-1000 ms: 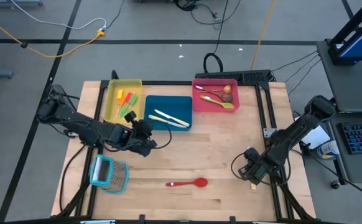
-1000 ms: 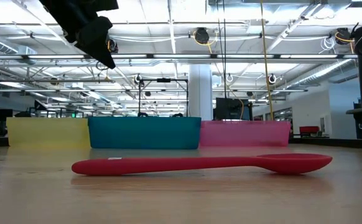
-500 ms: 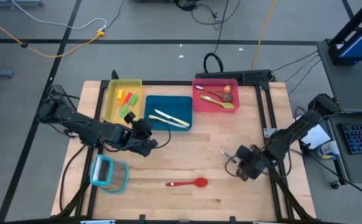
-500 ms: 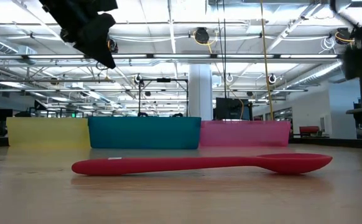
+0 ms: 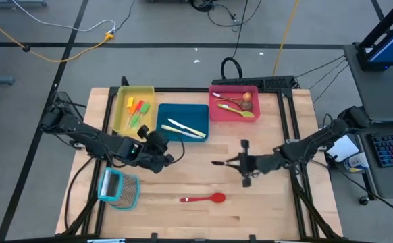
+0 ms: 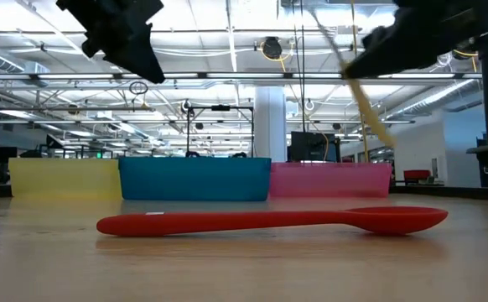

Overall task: Pick & Place Kitchen Items
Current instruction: Put the light yellow knife into the blue bin

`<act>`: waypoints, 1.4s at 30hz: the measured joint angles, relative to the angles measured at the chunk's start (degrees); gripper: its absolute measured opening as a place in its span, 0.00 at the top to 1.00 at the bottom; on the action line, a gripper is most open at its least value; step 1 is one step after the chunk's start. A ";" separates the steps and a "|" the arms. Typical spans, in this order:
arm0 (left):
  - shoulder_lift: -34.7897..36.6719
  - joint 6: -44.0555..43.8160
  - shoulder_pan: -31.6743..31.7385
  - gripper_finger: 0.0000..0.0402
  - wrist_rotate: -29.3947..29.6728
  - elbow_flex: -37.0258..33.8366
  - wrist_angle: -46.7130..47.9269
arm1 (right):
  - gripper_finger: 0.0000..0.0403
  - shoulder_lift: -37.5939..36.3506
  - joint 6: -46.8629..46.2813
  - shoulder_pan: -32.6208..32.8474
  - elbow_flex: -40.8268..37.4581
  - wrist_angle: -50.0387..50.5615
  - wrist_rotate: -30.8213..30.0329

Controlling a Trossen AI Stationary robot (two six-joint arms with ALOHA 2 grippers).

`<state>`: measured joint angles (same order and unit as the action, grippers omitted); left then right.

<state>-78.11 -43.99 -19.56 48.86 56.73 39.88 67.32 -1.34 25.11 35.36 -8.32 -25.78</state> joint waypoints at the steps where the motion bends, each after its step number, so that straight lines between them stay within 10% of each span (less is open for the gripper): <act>1: 0.00 -0.05 -0.48 0.83 -0.03 0.00 -0.70 | 0.90 0.95 2.28 -1.41 0.00 -2.15 0.23; 14: -0.49 -0.21 -5.69 0.83 0.70 0.00 -7.55 | 0.92 19.21 23.04 -14.39 1.96 -44.08 0.46; 26: -6.64 -0.20 -7.04 0.83 0.17 0.00 -11.33 | 0.92 29.64 20.70 -22.84 28.59 -9.15 6.24; 42: -7.76 3.55 -10.08 0.83 -0.85 0.02 -12.99 | 0.90 44.61 21.54 -38.37 32.99 -5.90 16.27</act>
<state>-85.86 -40.44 -29.65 48.01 56.75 26.89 111.93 20.20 -13.26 68.35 -14.21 -9.51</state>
